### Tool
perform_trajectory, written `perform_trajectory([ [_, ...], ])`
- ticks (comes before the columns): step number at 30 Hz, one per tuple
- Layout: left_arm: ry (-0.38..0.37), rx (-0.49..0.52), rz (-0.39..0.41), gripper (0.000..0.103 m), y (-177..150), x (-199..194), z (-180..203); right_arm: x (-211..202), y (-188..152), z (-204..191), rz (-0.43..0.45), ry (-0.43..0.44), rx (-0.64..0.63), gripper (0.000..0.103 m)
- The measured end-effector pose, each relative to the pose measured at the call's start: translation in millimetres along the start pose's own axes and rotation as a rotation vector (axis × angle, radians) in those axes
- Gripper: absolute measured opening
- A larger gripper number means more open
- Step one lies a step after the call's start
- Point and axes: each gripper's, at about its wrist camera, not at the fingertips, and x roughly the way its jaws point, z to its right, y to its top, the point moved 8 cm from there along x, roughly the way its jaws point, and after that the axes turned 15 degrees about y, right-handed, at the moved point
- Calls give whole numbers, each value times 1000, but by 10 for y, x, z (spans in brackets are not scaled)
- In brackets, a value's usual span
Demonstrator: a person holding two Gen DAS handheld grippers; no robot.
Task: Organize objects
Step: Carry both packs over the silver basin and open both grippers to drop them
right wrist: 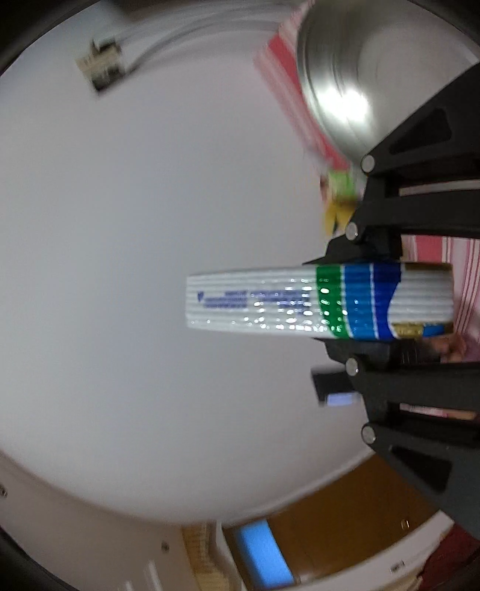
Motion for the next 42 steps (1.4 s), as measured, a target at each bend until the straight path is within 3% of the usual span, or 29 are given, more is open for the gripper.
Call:
perform_trajectory([
  [6,-91,48,-37,74,-72,172,831,-348,-116,831,-76,-403,48,27],
  [9,-110,94,-30,74,-127,161,1124,-414,-299,1226,-156,-613,42,27],
  [14,-107,148,-58,74,-210,282,1403,-489,-474,1622,-247,-756,49,27],
  [16,-104,159,-70,74,-251,343,1433,-427,-437,1908,-266,-776,36,27],
  [18,-72,176,-71,74,-276,412,1476,-425,-446,1909,-279,-802,13,28],
  [19,-58,185,-69,74,-279,439,1483,-412,-449,1914,-286,-807,2,36],
  [20,-54,188,-72,74,-275,455,1491,-408,-432,1909,-285,-805,-1,59],
  [22,-79,178,-89,74,-257,458,1504,-465,-407,1842,-266,-823,-18,93],
  [23,-92,174,-98,74,-260,460,1508,-431,-373,1706,-258,-831,-31,98],
  [28,-83,174,-82,74,-209,413,1475,-441,-264,1616,-192,-850,-67,98],
  [35,-129,88,73,80,-14,54,1003,-350,-150,1209,-21,-794,-99,98],
  [39,-81,71,186,80,82,-164,648,-252,-109,961,81,-786,-146,101],
  [42,-31,60,196,81,67,-144,420,-185,-135,779,137,-761,-174,102],
])
